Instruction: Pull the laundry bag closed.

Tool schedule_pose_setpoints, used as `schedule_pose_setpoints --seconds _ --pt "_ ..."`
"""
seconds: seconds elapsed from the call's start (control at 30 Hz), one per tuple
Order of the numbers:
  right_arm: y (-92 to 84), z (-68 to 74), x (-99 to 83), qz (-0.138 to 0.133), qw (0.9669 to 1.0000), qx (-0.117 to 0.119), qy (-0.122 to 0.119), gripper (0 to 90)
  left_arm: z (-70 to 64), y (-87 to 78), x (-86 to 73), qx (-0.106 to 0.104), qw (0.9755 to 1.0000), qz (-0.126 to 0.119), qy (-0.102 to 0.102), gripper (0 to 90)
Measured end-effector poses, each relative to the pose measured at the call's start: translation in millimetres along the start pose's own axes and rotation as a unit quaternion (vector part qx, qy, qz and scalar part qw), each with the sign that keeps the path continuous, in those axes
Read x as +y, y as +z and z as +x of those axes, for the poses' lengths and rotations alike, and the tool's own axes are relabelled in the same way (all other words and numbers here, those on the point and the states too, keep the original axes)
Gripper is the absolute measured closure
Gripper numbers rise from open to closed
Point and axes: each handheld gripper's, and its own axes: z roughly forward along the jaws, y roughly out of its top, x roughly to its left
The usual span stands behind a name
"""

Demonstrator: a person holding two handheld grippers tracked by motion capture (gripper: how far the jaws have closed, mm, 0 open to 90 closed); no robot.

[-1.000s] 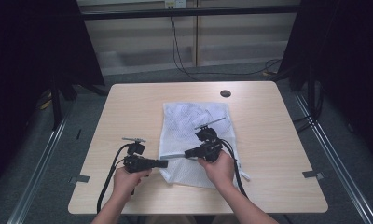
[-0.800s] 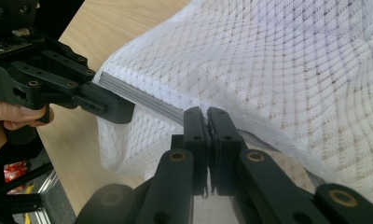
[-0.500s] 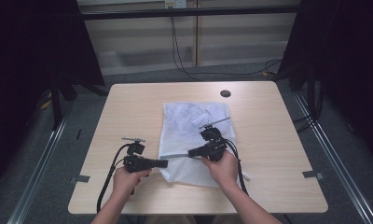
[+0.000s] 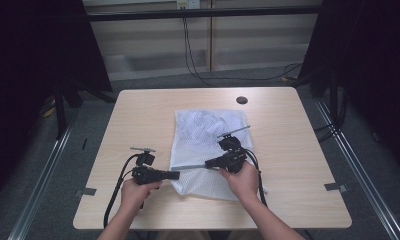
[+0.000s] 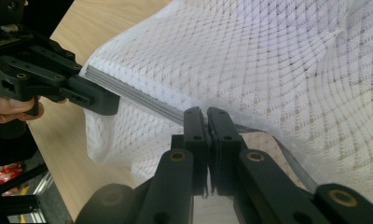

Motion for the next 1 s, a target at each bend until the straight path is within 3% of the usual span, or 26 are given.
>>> schedule_pose_setpoints --seconds 1.0 --pt "-4.5 -3.1 -0.6 -0.001 1.0 -0.003 0.001 87.2 0.3 -1.9 0.2 -0.004 1.0 0.002 -0.002 88.0"
